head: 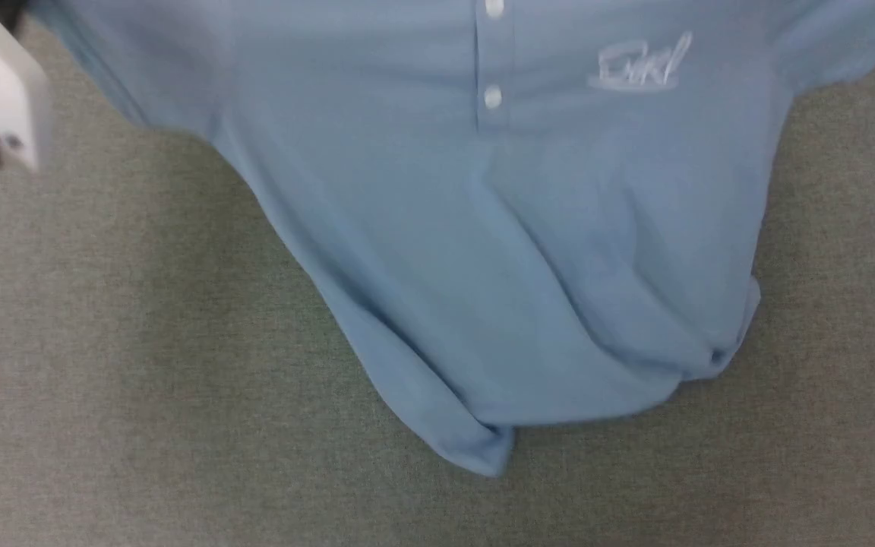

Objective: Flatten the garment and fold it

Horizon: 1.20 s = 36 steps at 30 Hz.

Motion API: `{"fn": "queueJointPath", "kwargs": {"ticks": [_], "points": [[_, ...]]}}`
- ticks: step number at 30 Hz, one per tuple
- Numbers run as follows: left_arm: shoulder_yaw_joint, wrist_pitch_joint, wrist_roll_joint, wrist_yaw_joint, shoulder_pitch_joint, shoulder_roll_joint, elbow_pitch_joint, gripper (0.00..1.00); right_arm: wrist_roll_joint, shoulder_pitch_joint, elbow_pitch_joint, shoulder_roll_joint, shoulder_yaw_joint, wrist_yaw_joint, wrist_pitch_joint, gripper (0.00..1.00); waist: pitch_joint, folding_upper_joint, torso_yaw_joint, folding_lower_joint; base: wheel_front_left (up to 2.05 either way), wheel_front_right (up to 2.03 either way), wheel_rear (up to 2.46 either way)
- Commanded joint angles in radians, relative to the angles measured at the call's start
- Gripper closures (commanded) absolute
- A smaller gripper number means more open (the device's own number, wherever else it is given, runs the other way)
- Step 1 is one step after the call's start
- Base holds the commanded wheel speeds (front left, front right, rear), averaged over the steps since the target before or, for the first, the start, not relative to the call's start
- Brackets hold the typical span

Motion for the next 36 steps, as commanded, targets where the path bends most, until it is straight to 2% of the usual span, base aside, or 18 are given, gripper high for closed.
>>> {"fn": "queueJointPath", "kwargs": {"ticks": [1, 4, 9, 13, 19, 22, 28, 36], "points": [[0.013, -0.02, 0.018, 0.018, -0.045, 0.007, 0.01, 1.0, -0.004, -0.036, -0.01, -0.008, 0.006, -0.001, -0.015, 1.0, 0.026, 0.0, -0.008, -0.0001, 0.0, 0.0, 0.0], [0.034, -0.084, 0.062, 0.062, -0.165, 0.002, 0.041, 1.0, -0.019, -0.133, -0.025, -0.011, 0.017, -0.001, -0.063, 1.0, 0.058, 0.0, -0.011, -0.0001, 0.0, 0.0, 0.0], [0.078, -0.226, 0.133, 0.161, -0.354, -0.012, 0.077, 1.0, -0.071, -0.291, -0.05, -0.008, 0.032, -0.001, -0.175, 1.0, 0.107, 0.0, -0.018, -0.0001, 0.0, 0.0, 0.0], [0.114, -0.325, 0.162, 0.227, -0.487, -0.024, 0.109, 1.0, -0.118, -0.412, -0.066, 0.008, 0.002, -0.001, -0.273, 1.0, 0.135, 0.0, -0.021, -0.0001, 0.0, 0.0, 0.0], [0.134, -0.475, 0.184, 0.281, -0.617, -0.049, 0.134, 1.0, -0.163, -0.547, -0.066, 0.053, -0.053, -0.001, -0.432, 1.0, 0.158, 0.0, -0.015, -0.0001, 0.0, 0.0, 0.0], [0.124, -0.523, 0.182, 0.274, -0.635, -0.062, 0.158, 1.0, -0.18, -0.571, -0.056, 0.066, -0.074, -0.001, -0.502, 1.0, 0.156, 0.0, -0.005, -0.0001, 0.0, 0.0, 0.0], [0.067, -0.487, 0.159, 0.217, -0.529, -0.086, 0.243, 1.0, -0.162, -0.515, 0.037, 0.063, -0.07, -0.001, -0.519, 1.0, 0.138, 0.0, 0.009, -0.0001, 0.0, 0.0, 0.0], [0.009, -0.394, 0.087, 0.132, -0.267, -0.107, 0.312, 1.0, -0.021, -0.277, 0.136, 0.039, 0.059, -0.001, -0.536, 1.0, 0.089, 0.0, 0.01, -0.0001, 0.0, 0.0, 0.0]]}}
